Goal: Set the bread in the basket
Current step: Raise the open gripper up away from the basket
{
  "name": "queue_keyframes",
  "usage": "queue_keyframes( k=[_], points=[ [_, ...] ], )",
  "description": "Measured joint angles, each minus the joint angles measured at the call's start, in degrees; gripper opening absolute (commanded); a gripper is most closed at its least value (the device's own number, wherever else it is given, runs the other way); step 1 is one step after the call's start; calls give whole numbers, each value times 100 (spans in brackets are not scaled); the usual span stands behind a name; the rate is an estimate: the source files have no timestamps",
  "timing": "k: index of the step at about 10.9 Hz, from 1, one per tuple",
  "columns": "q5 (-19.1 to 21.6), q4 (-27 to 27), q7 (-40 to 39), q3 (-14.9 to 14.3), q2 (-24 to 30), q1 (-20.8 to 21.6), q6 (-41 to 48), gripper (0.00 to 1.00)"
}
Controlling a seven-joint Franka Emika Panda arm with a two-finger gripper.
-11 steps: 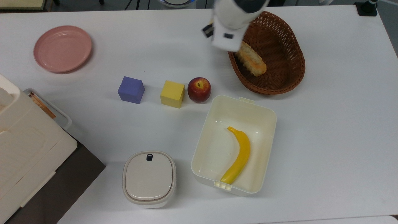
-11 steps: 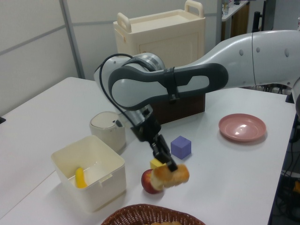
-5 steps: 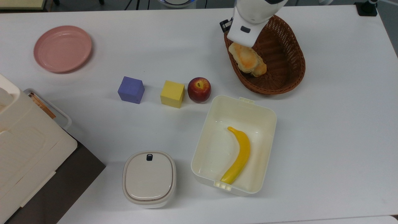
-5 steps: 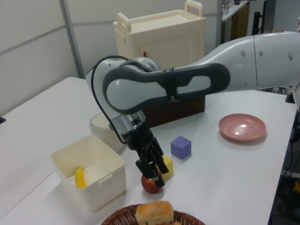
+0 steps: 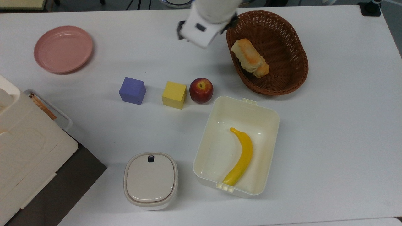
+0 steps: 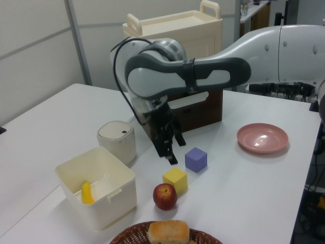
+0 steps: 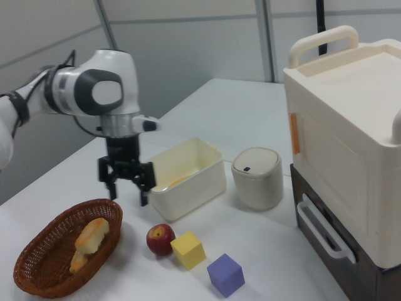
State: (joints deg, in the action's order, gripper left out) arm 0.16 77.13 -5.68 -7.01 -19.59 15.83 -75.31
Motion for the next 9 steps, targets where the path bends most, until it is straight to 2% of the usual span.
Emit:
queue_keyframes(
  k=[4, 7, 9],
  points=[
    [-105, -2, 0, -137, 1, -950, -1073, 100],
    [-215, -22, 0, -427, 132, -1067, -1586, 100],
    [-260, -28, 0, -445, 283, -1139, -1592, 100]
  ],
)
